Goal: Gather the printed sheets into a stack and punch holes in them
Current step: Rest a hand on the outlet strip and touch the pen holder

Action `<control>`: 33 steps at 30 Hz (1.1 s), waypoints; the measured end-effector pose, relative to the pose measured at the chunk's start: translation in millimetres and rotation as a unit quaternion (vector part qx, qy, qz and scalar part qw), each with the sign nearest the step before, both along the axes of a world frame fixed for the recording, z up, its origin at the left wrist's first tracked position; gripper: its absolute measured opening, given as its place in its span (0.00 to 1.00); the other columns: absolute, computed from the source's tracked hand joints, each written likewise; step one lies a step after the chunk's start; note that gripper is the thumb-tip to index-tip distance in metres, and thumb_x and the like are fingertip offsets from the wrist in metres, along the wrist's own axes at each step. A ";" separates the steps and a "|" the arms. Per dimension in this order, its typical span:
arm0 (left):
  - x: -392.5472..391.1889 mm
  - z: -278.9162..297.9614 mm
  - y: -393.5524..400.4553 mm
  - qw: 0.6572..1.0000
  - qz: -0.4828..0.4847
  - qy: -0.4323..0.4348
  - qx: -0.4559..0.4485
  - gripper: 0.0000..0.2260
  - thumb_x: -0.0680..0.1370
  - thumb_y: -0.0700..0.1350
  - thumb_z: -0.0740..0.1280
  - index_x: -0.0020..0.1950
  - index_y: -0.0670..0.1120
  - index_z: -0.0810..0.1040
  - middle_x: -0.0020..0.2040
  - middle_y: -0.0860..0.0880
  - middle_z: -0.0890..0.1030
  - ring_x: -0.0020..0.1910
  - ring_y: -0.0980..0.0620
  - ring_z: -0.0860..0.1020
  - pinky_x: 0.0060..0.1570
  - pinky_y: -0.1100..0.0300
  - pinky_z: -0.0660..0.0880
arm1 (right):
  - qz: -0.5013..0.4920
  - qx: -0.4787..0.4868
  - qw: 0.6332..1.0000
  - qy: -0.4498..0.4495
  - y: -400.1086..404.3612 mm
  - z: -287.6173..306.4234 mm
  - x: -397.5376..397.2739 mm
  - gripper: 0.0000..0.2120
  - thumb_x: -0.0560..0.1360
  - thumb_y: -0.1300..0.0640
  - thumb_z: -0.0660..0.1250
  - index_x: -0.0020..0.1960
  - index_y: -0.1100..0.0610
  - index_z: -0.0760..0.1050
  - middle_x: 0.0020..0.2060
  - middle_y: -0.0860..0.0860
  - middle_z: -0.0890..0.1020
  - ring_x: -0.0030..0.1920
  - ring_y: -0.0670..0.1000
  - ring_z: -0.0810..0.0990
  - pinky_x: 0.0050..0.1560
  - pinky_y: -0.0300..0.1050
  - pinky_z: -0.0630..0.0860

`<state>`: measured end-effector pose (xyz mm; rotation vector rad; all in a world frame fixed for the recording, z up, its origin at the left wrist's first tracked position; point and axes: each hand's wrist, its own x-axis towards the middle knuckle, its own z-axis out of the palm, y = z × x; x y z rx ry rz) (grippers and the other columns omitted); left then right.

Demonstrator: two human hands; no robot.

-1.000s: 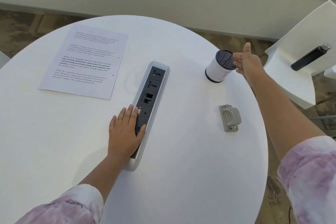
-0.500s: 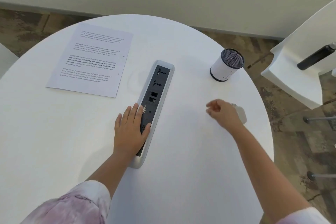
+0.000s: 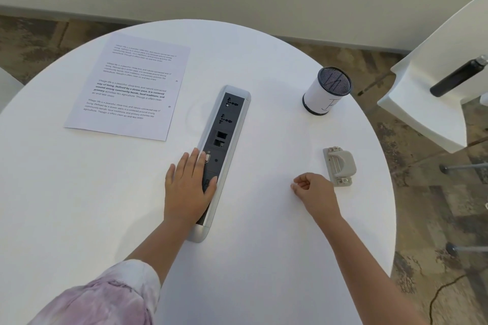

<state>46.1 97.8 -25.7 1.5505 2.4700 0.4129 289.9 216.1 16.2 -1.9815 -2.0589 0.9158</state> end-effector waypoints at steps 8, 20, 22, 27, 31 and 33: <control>0.4 0.1 0.0 1.000 0.000 -0.004 0.006 0.28 0.76 0.58 0.51 0.72 0.47 0.64 0.73 0.48 0.67 0.72 0.47 0.64 0.69 0.45 0.59 | 0.039 0.042 0.996 -0.065 -6.1 4.2 -7.0 0.06 0.74 0.58 0.65 0.47 0.57 0.79 0.45 0.51 0.81 0.43 0.50 0.78 0.44 0.42 0.72; 0.2 -0.6 -0.3 1.000 -0.001 -0.006 0.002 0.28 0.76 0.58 0.50 0.73 0.48 0.63 0.73 0.48 0.65 0.73 0.47 0.62 0.69 0.46 0.57 | 0.124 0.038 0.977 -0.169 2.7 13.6 -19.5 0.07 0.74 0.60 0.61 0.45 0.60 0.78 0.46 0.55 0.80 0.45 0.55 0.78 0.40 0.44 0.71; 0.1 -0.9 -0.5 1.000 -0.001 -0.003 -0.001 0.28 0.76 0.58 0.50 0.73 0.48 0.62 0.74 0.49 0.65 0.73 0.48 0.62 0.70 0.46 0.56 | 0.127 0.026 0.974 -0.185 5.2 13.6 -23.4 0.06 0.74 0.61 0.61 0.46 0.61 0.77 0.46 0.56 0.79 0.45 0.56 0.78 0.39 0.43 0.69; -0.3 -1.4 -0.7 1.000 -0.001 -0.009 0.005 0.28 0.76 0.58 0.50 0.73 0.48 0.62 0.73 0.48 0.65 0.73 0.47 0.62 0.70 0.46 0.57 | 0.149 -0.001 0.955 -0.256 8.3 17.2 -37.2 0.03 0.71 0.66 0.60 0.38 0.62 0.70 0.36 0.55 0.71 0.39 0.56 0.71 0.35 0.44 0.65; 0.0 -0.5 -0.1 1.000 -0.002 -0.006 0.004 0.28 0.76 0.58 0.50 0.73 0.48 0.62 0.73 0.48 0.65 0.73 0.47 0.62 0.69 0.46 0.57 | 0.155 -0.014 0.948 -0.277 10.6 15.5 -38.7 0.15 0.70 0.66 0.60 0.29 0.59 0.58 0.29 0.51 0.61 0.37 0.56 0.68 0.26 0.41 0.56; 0.6 -0.1 -0.5 1.000 0.002 -0.006 0.006 0.28 0.76 0.58 0.50 0.73 0.48 0.63 0.73 0.48 0.66 0.73 0.47 0.62 0.69 0.46 0.57 | 0.157 -0.009 0.948 -0.276 10.2 13.0 -38.2 0.16 0.69 0.67 0.60 0.28 0.59 0.57 0.29 0.51 0.61 0.37 0.55 0.68 0.26 0.41 0.55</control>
